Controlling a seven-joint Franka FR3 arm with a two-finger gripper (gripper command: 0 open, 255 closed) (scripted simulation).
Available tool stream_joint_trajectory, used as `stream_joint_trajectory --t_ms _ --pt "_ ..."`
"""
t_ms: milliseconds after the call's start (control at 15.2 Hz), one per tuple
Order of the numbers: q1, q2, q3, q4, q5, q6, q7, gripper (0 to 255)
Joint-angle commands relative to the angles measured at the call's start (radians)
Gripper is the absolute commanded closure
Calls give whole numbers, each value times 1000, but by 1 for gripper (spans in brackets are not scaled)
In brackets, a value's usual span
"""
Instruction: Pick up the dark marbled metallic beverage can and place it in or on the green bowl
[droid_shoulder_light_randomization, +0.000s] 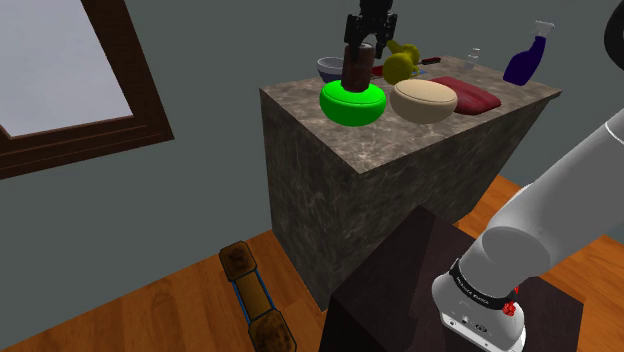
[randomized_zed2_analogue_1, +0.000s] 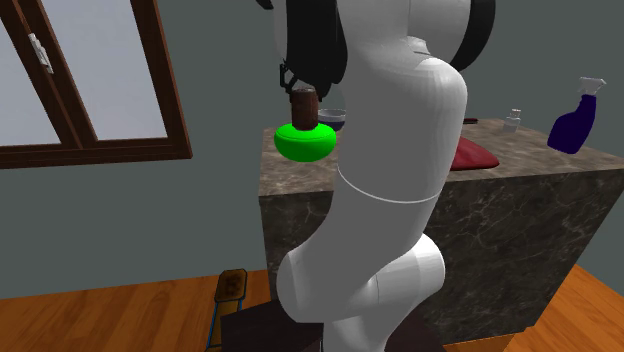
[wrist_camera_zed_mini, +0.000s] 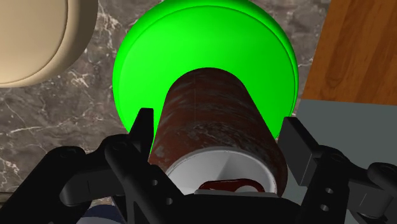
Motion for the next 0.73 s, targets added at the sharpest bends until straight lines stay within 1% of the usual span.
stream_joint_trajectory --t_ms 0,66,132,462,660 --pt "0 -1 0 0 0 1 0 255" --pt "0 -1 0 0 0 1 0 255" --pt "0 0 0 0 0 0 0 0" --pt "0 0 0 0 0 1 0 0" --pt "0 42 -1 153 1 -110 -1 0"
